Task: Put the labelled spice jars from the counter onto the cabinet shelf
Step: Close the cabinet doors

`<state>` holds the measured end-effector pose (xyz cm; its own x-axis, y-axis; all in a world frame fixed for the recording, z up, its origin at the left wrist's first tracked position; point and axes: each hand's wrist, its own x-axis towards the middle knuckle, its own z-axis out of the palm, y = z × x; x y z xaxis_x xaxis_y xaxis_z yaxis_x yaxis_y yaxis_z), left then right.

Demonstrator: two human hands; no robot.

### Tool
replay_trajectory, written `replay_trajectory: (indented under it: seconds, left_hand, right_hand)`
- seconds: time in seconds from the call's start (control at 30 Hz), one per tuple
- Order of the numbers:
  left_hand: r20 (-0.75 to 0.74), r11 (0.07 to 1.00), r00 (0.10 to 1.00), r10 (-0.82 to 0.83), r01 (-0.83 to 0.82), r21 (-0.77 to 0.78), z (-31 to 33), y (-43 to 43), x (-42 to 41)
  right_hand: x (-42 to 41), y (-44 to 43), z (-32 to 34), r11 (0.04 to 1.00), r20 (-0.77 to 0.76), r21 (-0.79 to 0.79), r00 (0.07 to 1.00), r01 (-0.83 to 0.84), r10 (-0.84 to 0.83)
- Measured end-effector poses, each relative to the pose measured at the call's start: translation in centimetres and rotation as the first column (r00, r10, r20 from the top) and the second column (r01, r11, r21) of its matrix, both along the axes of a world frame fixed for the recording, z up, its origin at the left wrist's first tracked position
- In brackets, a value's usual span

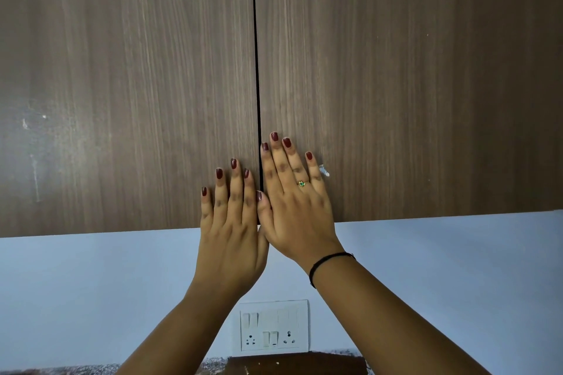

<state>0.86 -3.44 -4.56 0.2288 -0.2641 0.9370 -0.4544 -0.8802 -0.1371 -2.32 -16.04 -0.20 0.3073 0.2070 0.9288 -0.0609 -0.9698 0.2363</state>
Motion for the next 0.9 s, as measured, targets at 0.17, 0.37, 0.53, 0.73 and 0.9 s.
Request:
replay_trajectory:
  seconds: [0.17,0.37,0.53,0.73,0.9]
  left_hand:
    - [0.037,1.000,0.999,-0.028,0.028,0.004,0.1,0.1,0.1]
    - [0.057,1.000,0.998,-0.031,0.031,0.005,0.0,0.0,0.4]
    - [0.046,1.000,0.999,-0.019,0.017,0.026,0.1,0.1,0.3]
    - [0.035,0.998,0.999,-0.031,0.029,0.047,0.2,0.5,0.1]
    - [-0.032,0.998,0.998,-0.048,0.050,0.049,0.6,1.1,-0.6]
  right_hand:
    - [-0.1,0.0,0.0,1.000,-0.003,0.004,1.000,-0.021,0.021]
    - [0.1,0.0,-0.2,0.999,0.005,0.005,0.999,-0.035,0.035]
    - [0.1,-0.1,-0.2,0.999,0.008,0.008,0.999,-0.034,0.034]
    - [0.0,0.1,0.0,1.000,-0.017,0.010,1.000,-0.026,0.026]
    - [-1.4,-0.3,-0.2,0.998,-0.055,0.001,0.997,-0.056,0.056]
